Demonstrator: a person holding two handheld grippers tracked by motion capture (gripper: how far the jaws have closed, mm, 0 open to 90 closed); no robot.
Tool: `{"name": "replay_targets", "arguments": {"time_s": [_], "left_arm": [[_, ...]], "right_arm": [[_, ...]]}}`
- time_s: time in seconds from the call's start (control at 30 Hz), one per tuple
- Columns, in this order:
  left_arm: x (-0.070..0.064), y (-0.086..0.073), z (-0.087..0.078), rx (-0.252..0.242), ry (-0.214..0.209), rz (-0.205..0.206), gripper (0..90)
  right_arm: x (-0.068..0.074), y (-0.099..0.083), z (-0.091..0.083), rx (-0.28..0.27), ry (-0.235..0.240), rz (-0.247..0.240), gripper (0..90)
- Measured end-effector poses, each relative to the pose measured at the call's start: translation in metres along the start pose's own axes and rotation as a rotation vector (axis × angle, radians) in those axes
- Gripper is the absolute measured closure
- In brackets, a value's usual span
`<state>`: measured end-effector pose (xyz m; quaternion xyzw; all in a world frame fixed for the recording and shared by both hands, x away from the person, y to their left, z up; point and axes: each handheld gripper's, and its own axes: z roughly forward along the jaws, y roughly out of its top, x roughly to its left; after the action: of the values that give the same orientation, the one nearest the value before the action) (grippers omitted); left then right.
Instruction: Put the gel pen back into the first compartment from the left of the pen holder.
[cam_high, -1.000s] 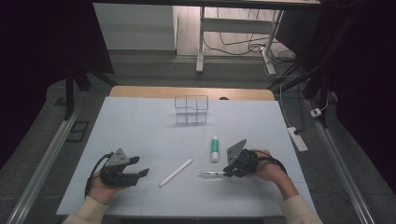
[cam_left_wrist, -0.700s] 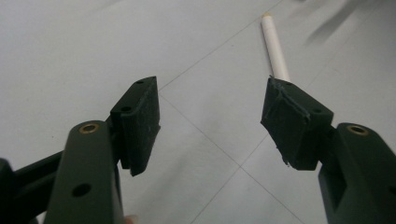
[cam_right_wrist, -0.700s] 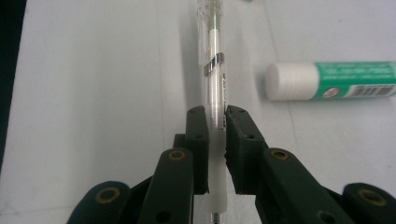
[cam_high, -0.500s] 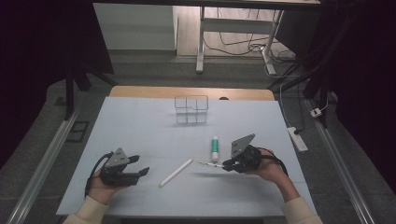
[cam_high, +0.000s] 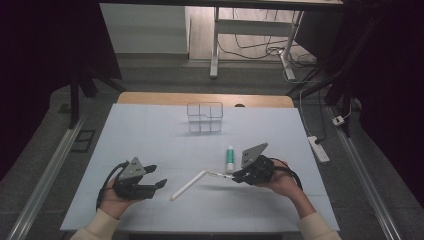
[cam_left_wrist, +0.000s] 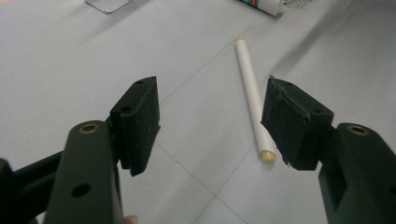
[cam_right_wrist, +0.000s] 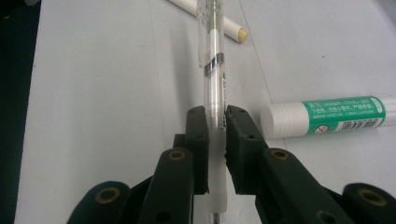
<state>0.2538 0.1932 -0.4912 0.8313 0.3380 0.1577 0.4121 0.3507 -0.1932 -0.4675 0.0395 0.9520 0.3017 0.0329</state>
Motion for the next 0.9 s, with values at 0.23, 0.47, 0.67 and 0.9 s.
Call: {"name": "replay_targets", "arguments": {"time_s": [0.23,0.47,0.67,0.9], "left_arm": [[0.000,0.002,0.001,-0.001,-0.011,-0.007,37.0],[-0.003,0.008,0.005,0.003,-0.025,0.012,37.0],[-0.004,0.011,0.007,0.004,-0.032,0.016,37.0],[-0.008,0.018,0.011,0.006,-0.049,0.034,37.0]], "right_arm": [[-0.001,0.000,-0.001,-0.012,-0.003,0.004,78.8],[0.000,0.003,0.001,-0.016,-0.003,0.001,78.7],[0.000,0.003,0.002,-0.017,-0.003,0.003,78.8],[0.001,0.006,0.004,-0.016,0.000,-0.002,78.8]]}}
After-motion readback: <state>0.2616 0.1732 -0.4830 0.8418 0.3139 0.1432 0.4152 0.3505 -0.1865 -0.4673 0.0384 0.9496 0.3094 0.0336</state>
